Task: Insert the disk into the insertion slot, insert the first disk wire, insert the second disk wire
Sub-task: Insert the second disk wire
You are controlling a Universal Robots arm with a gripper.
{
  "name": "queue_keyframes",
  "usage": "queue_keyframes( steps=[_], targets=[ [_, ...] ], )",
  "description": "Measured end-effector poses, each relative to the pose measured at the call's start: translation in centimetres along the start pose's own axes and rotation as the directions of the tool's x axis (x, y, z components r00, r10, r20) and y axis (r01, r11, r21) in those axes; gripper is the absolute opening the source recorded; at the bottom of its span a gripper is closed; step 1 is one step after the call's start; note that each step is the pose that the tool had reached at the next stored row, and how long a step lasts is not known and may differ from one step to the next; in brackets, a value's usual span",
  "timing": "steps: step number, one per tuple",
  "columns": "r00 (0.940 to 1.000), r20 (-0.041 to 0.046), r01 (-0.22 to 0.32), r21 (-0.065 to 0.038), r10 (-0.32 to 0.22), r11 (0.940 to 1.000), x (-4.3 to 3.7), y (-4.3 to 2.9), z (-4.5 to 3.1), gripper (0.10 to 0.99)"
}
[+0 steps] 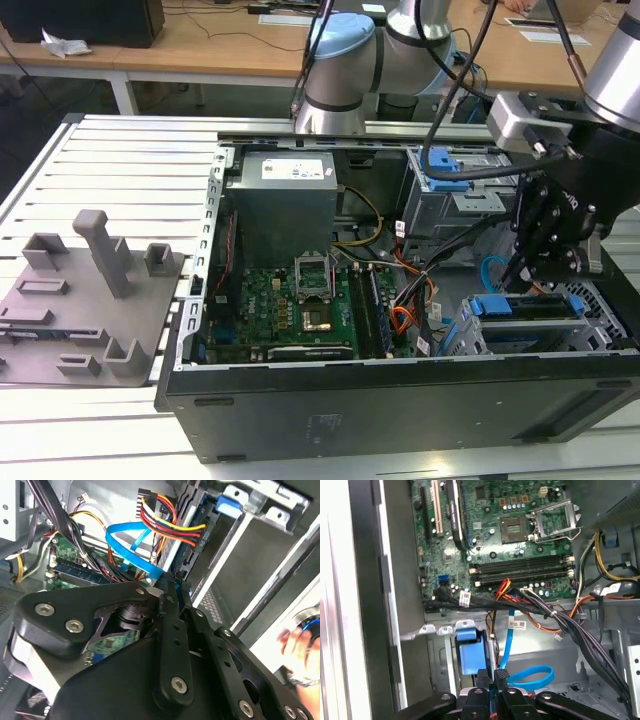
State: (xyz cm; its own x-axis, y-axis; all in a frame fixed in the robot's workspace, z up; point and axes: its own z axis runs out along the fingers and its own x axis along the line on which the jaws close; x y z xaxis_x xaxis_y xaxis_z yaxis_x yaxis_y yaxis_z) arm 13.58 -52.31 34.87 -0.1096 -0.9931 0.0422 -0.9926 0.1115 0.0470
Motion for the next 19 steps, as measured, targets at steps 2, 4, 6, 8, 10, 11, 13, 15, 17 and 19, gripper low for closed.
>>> queue_keyframes(
  steps=[2,4,6,8,10,11,13,15,17,19],
  targets=[
    [1.0,-0.0004,0.001,-0.002,-0.001,1.0,0.07,-0.47,0.14,0.165],
    [1.0,-0.0002,0.001,-0.002,-0.001,1.0,0.17,-0.64,0.25,0.165],
    [1.0,-0.0004,0.001,-0.003,-0.001,1.0,0.17,-0.85,0.38,0.165],
    [1.0,-0.0004,0.004,-0.003,-0.004,1.0,0.16,-1.04,0.46,0.165],
    [1.0,-0.0009,0.009,-0.003,-0.009,1.0,0.21,-1.12,0.49,0.165],
    [0.9999,-0.0011,0.013,-0.002,-0.013,0.9999,0.24,-1.14,0.51,0.165],
    [0.9997,-0.0016,0.025,-0.002,-0.025,0.9997,0.34,-1.24,0.54,0.165],
    [0.9995,-0.0019,0.032,-0.002,-0.032,0.9995,0.41,-1.27,0.55,0.165],
    [0.9994,-0.0023,0.036,-0.001,-0.036,0.9994,0.6,-1.3,0.6,0.165],
    [0.9992,-0.0011,0.039,-0.001,-0.039,0.9992,0.7,-1.32,0.67,0.165]
  ],
)
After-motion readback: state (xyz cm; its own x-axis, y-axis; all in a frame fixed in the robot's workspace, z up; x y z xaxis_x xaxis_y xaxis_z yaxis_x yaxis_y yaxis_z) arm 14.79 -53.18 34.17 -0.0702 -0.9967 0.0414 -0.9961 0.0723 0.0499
